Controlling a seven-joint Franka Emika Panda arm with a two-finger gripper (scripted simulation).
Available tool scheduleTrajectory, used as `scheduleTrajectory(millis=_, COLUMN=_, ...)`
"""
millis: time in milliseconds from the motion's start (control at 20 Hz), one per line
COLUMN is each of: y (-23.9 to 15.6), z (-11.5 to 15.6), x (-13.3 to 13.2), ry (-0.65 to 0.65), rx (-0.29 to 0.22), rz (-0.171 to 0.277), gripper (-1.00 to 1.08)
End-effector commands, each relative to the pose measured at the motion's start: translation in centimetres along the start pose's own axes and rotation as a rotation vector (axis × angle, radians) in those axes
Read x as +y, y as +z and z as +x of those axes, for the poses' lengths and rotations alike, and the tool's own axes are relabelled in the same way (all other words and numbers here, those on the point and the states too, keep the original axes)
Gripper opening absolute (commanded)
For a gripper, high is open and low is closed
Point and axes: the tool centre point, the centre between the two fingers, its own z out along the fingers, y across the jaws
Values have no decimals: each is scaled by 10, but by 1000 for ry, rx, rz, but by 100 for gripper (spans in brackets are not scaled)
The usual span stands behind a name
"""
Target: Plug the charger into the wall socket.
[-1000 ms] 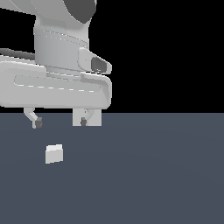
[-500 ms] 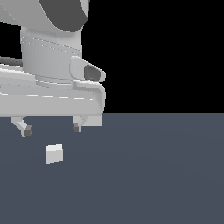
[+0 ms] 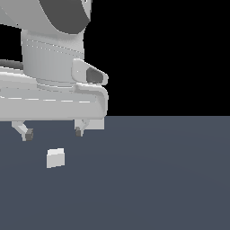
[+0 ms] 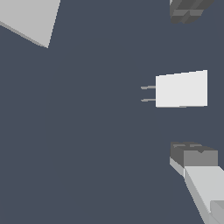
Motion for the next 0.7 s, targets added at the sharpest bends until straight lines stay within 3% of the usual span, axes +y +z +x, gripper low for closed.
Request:
scheduleTrajectory(millis=0, y=2, z=-1, x=0, ry=0, rx=0, rz=0, gripper=100)
scheduleTrajectory(millis=650, y=42, z=-19, x=0, ry=-1, rx=-2, rz=-1, gripper=100)
